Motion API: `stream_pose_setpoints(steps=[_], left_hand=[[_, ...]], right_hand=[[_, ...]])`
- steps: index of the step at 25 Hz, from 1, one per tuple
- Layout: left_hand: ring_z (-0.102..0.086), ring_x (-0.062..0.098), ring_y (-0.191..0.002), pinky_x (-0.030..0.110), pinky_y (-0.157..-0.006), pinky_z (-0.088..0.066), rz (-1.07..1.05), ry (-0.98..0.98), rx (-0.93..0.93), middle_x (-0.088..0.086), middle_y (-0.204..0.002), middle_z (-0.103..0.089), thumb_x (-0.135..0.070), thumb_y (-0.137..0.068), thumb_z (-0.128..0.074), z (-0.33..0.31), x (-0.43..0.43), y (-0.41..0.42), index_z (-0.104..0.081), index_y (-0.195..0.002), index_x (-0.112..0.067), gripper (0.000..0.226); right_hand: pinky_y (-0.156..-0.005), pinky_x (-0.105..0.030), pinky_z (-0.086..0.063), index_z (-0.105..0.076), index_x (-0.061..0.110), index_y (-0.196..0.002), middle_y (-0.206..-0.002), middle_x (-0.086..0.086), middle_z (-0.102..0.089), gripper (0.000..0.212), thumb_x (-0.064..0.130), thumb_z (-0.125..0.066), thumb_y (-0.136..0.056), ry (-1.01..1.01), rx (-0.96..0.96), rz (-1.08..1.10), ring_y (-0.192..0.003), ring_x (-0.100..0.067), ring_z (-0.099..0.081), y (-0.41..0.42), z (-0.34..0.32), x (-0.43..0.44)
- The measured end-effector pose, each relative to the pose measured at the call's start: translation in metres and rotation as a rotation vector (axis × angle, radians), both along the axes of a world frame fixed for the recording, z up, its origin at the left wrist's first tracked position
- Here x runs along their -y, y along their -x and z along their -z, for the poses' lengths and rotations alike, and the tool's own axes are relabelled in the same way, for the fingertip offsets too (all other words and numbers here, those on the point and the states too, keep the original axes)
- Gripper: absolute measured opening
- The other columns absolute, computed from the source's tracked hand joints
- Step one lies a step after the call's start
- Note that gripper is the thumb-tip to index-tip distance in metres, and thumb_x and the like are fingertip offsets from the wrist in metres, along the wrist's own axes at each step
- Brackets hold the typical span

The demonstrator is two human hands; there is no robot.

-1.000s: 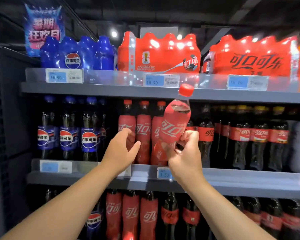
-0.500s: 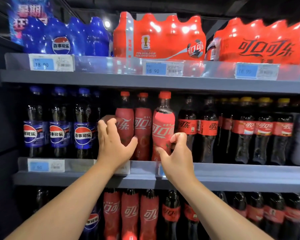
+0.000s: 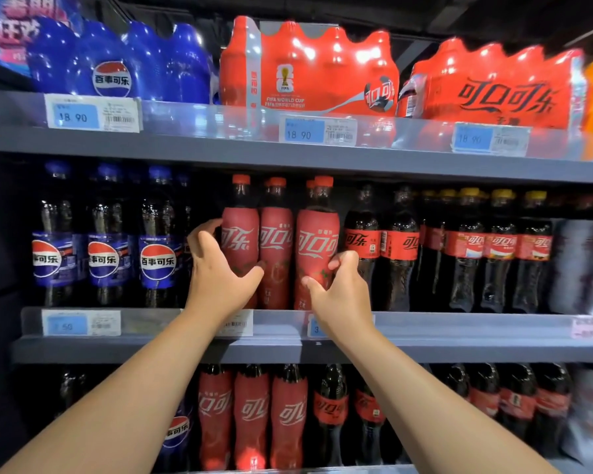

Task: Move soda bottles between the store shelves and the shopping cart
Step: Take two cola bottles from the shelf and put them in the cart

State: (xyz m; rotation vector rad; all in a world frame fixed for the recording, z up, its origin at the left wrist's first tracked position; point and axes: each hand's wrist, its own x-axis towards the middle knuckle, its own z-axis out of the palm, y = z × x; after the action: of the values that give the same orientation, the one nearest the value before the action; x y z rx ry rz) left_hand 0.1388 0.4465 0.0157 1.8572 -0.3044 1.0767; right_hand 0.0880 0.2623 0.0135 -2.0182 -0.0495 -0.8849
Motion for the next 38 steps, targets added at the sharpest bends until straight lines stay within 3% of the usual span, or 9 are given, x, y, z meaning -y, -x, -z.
stream_pose_setpoints(steps=[4,10,12,14,18,23,30,36,38], left_hand=[[-0.034,-0.013,-0.092,0.021,-0.089,-0.035,0.029,0.014,-0.004,-0.008,-0.131,-0.031,-0.024,-0.069,-0.083,-0.001,-0.002,0.001,-0.027,-0.135,-0.035,0.086],[-0.049,0.02,-0.095,0.029,-0.08,-0.041,0.015,-0.011,-0.143,0.001,-0.114,-0.047,-0.028,-0.074,-0.08,-0.004,-0.005,0.003,-0.036,-0.115,-0.034,0.06],[-0.053,0.018,-0.083,0.022,-0.066,-0.042,0.032,-0.026,-0.167,0.0,-0.104,-0.051,-0.019,-0.078,-0.076,-0.005,-0.008,0.003,-0.046,-0.111,-0.026,0.045],[-0.055,0.009,-0.074,0.014,-0.059,-0.042,0.085,0.005,-0.164,0.0,-0.105,-0.054,-0.006,-0.079,-0.071,-0.006,-0.011,0.005,-0.055,-0.103,-0.024,0.034],[-0.056,0.016,-0.088,0.027,-0.078,-0.046,0.143,0.019,-0.152,0.003,-0.123,-0.054,0.003,-0.079,-0.067,-0.008,-0.014,0.005,-0.057,-0.098,-0.03,0.04],[-0.049,0.015,-0.06,0.027,-0.055,-0.048,0.169,0.005,-0.201,0.007,-0.112,-0.061,0.004,-0.083,-0.065,-0.009,-0.017,0.001,-0.056,-0.091,-0.036,0.041],[-0.064,0.026,-0.089,0.027,-0.069,-0.053,0.161,-0.011,-0.181,0.004,-0.114,-0.06,0.0,-0.082,-0.073,-0.009,-0.017,-0.003,-0.056,-0.088,-0.035,0.04],[-0.065,0.022,-0.09,0.019,-0.066,-0.052,0.158,-0.002,-0.175,0.003,-0.114,-0.062,-0.003,-0.079,-0.078,-0.009,-0.019,-0.005,-0.056,-0.088,-0.038,0.042],[-0.065,0.025,-0.094,0.024,-0.073,-0.055,0.151,0.014,-0.174,0.006,-0.115,-0.062,-0.003,-0.077,-0.081,-0.009,-0.018,-0.004,-0.055,-0.09,-0.033,0.043]], right_hand=[[-0.067,-0.03,-0.046,-0.038,0.018,-0.102,-0.088,0.004,-0.057,0.037,0.024,-0.073,-0.091,0.023,-0.033,0.018,-0.082,-0.021,-0.06,-0.003,-0.004,-0.001],[-0.066,-0.025,-0.044,-0.043,0.019,-0.103,-0.09,0.002,-0.06,0.039,0.028,-0.077,-0.087,0.02,-0.045,0.011,-0.08,-0.02,-0.062,-0.001,-0.002,0.004],[-0.061,-0.012,-0.04,-0.046,0.023,-0.099,-0.094,0.004,-0.061,0.036,0.027,-0.079,-0.084,0.031,0.01,0.01,-0.08,-0.008,-0.058,0.001,0.0,0.008],[-0.059,-0.011,-0.039,-0.047,0.026,-0.095,-0.094,0.008,-0.06,0.035,0.026,-0.08,-0.083,0.065,0.025,0.018,-0.078,-0.002,-0.054,0.001,0.0,0.011],[-0.056,-0.018,-0.034,-0.048,0.027,-0.09,-0.084,0.011,-0.055,0.034,0.029,-0.081,-0.082,0.075,-0.04,0.033,-0.067,-0.004,-0.05,-0.004,-0.005,0.014],[-0.054,-0.018,-0.035,-0.05,0.023,-0.097,-0.08,0.009,-0.053,0.028,0.019,-0.075,-0.086,0.06,-0.106,0.034,-0.065,-0.005,-0.05,-0.011,-0.008,0.012],[-0.067,-0.029,-0.045,-0.05,0.018,-0.098,-0.08,0.002,-0.057,0.019,0.011,-0.065,-0.089,0.114,-0.164,0.093,-0.077,-0.024,-0.061,-0.018,-0.01,0.005],[-0.067,-0.03,-0.044,-0.051,0.018,-0.103,-0.089,-0.004,-0.061,0.018,0.014,-0.063,-0.089,0.187,-0.191,0.173,-0.08,-0.027,-0.059,-0.023,-0.007,0.001],[-0.067,-0.03,-0.043,-0.051,0.02,-0.102,-0.085,-0.001,-0.058,0.02,0.016,-0.063,-0.087,0.189,-0.194,0.199,-0.078,-0.027,-0.058,-0.024,-0.006,0.001]])
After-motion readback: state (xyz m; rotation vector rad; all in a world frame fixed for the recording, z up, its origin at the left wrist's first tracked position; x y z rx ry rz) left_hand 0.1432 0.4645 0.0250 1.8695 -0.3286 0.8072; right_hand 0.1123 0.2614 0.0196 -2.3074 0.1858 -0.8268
